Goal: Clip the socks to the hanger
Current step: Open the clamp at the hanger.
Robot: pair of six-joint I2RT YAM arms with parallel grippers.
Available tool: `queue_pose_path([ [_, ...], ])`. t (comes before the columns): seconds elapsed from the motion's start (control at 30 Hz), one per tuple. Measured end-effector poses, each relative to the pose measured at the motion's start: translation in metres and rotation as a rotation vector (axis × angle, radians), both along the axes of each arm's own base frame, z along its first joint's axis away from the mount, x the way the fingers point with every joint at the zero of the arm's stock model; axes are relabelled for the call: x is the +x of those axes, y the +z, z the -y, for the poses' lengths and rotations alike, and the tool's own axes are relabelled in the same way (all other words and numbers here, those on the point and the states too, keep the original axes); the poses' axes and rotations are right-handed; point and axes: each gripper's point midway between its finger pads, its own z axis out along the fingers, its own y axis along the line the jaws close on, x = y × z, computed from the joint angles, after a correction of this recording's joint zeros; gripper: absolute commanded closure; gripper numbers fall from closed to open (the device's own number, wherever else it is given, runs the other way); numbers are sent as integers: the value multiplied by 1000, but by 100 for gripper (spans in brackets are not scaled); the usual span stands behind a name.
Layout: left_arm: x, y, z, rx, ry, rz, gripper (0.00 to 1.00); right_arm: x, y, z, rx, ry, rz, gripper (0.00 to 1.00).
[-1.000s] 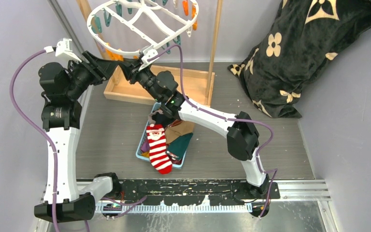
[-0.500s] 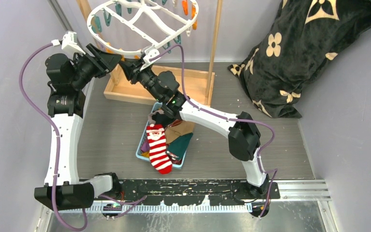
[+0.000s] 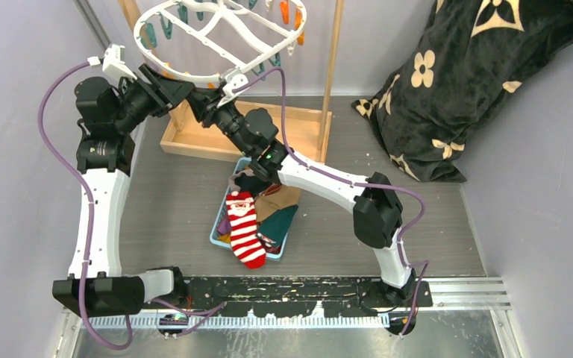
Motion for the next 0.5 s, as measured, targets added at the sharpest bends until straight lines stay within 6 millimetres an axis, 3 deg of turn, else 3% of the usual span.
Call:
queue_pose_path([
  [0.33,4,5,2,10,-11,26,74,2,3,1,-3,-4,-2,89],
  [0.5,9,3,-1,30,6,33,89,4,-1,1,-16,-5,-11,63],
])
